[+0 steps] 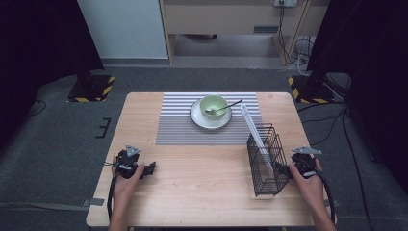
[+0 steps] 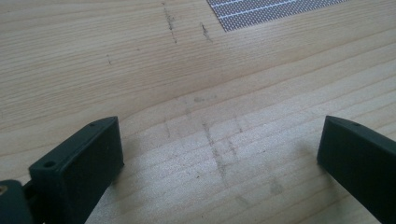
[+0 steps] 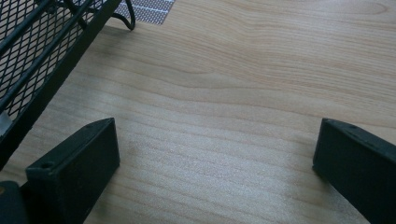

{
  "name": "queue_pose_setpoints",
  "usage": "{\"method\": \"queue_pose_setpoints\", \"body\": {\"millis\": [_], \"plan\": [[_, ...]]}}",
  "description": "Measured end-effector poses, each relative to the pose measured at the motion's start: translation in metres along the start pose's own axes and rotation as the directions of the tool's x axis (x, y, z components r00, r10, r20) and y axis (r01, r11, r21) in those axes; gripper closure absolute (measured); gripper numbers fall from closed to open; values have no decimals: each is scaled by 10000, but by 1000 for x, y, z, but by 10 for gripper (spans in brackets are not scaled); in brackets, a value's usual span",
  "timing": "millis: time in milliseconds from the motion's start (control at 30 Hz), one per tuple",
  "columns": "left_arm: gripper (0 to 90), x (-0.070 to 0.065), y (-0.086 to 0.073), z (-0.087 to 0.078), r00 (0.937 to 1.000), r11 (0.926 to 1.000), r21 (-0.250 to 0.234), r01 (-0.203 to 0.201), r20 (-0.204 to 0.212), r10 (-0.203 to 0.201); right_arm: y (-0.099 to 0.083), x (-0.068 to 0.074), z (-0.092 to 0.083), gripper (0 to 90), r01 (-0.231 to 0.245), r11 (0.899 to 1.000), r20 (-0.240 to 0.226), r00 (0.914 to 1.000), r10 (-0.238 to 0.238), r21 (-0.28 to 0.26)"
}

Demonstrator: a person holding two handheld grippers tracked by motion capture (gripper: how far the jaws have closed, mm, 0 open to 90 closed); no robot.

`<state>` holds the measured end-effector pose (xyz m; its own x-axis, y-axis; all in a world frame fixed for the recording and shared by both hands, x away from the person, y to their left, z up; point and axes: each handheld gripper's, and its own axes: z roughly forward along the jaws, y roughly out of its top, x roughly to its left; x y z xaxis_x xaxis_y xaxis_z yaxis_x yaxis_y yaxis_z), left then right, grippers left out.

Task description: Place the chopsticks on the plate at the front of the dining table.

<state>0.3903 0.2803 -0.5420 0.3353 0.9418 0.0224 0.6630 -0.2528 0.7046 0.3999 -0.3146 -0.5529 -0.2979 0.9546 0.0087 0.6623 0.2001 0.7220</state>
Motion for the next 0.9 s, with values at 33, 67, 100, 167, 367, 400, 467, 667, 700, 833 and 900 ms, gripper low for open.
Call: {"method": "queue_pose_setpoints", "body": {"millis": [33, 67, 100, 167, 367, 400, 467, 667, 700, 833, 900], "plan": [[0, 0, 1, 1, 10000, 10000, 3, 1, 10, -1, 0, 0, 0, 7, -7, 10000, 0, 10000, 7, 3], [0, 0, 1, 1, 10000, 10000, 4, -4, 18, 4, 0, -1, 0, 10, 11, 10000, -33, 10000, -11, -9], [0, 0, 1, 1, 10000, 10000, 3, -17, 1, 17, 0, -1, 0, 11, 20, 10000, -36, 10000, -20, -30], [0, 0, 0, 0, 10000, 10000, -15, -31, -36, 31, -1, -1, -2, 26, 30, 10000, -85, 10000, -30, 5], [0, 0, 0, 0, 10000, 10000, -13, -19, -40, 19, 1, -7, -12, 59, -275, 9994, -372, 9989, 283, 221], [0, 0, 0, 0, 10000, 10000, -12, -15, -38, 15, 5, -8, -18, 69, -191, 9993, -328, 9993, 202, 327], [0, -1, 0, 0, 10000, 10000, -12, -12, -38, 12, 12, -9, -27, 82, 0, 9995, -340, 9994, 11, 307], [0, -1, 0, 0, 10000, 10000, -12, -10, -45, 9, 41, -7, -54, 111, 462, 9989, -362, 9983, -465, -74], [0, -1, 0, 0, 10000, 10000, -12, -10, -45, 9, 41, -7, -54, 111, 462, 9989, -362, 9983, -465, -74], [0, -1, 0, 0, 10000, 10000, -15, -2, -48, 2, 60, -5, -68, 168, 733, 9971, -542, 9958, -745, -224], [0, -1, 0, -1, 10000, 10000, -6, 0, -54, 0, 70, -4, -74, 179, 972, 9950, -566, 9935, -984, -241]]}}
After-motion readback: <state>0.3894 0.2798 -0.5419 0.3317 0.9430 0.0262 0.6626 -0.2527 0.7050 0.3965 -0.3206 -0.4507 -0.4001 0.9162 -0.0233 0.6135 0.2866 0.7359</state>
